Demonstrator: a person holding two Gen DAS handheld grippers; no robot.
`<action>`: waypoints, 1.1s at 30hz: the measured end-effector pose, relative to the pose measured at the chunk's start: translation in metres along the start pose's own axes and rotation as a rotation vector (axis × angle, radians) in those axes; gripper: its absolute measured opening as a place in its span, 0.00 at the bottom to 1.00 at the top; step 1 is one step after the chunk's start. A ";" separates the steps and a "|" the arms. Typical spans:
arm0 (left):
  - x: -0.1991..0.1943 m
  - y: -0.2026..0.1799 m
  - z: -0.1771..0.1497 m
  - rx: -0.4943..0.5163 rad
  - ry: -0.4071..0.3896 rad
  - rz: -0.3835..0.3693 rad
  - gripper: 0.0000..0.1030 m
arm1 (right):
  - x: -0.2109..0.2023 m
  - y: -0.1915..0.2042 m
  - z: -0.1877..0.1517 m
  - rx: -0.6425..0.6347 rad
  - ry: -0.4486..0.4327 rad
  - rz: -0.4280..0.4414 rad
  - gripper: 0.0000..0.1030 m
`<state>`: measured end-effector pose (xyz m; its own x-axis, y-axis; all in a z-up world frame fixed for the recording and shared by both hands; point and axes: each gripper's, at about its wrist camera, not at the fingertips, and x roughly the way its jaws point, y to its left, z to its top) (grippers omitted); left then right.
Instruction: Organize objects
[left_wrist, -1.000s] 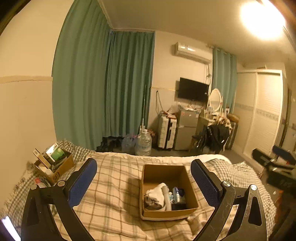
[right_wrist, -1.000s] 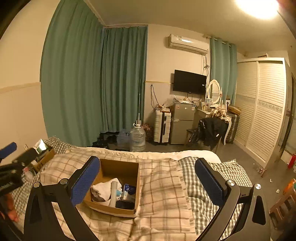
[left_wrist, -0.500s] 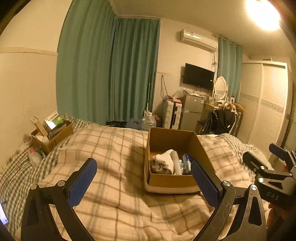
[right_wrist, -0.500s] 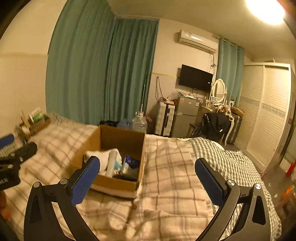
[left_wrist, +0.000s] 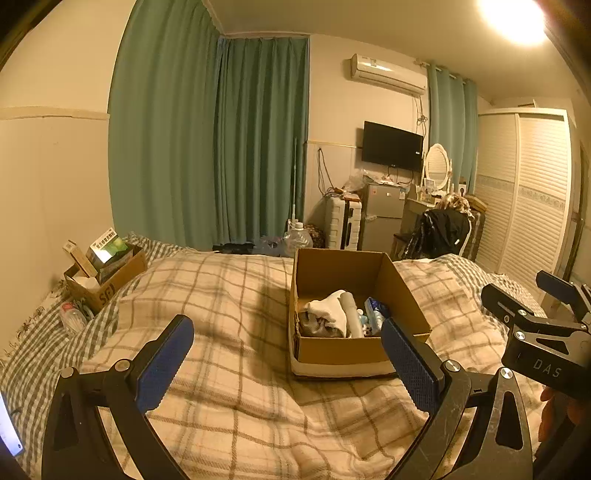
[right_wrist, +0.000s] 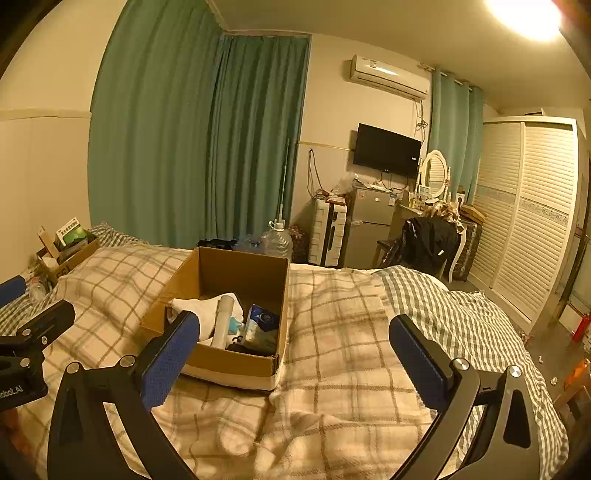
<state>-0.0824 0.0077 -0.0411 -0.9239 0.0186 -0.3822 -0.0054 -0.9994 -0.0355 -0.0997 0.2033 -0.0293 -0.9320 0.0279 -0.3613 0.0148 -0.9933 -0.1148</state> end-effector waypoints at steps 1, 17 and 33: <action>0.000 -0.001 0.000 0.001 -0.001 -0.001 1.00 | 0.000 0.000 0.000 0.002 0.000 0.000 1.00; -0.001 -0.003 0.000 0.009 -0.001 0.000 1.00 | 0.000 0.002 0.000 -0.001 -0.002 -0.002 1.00; -0.003 -0.005 -0.001 0.013 -0.004 0.001 1.00 | 0.001 0.003 -0.003 0.006 0.000 0.000 1.00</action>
<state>-0.0797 0.0131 -0.0406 -0.9256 0.0177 -0.3781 -0.0096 -0.9997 -0.0233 -0.0999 0.2010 -0.0330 -0.9321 0.0278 -0.3611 0.0126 -0.9940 -0.1089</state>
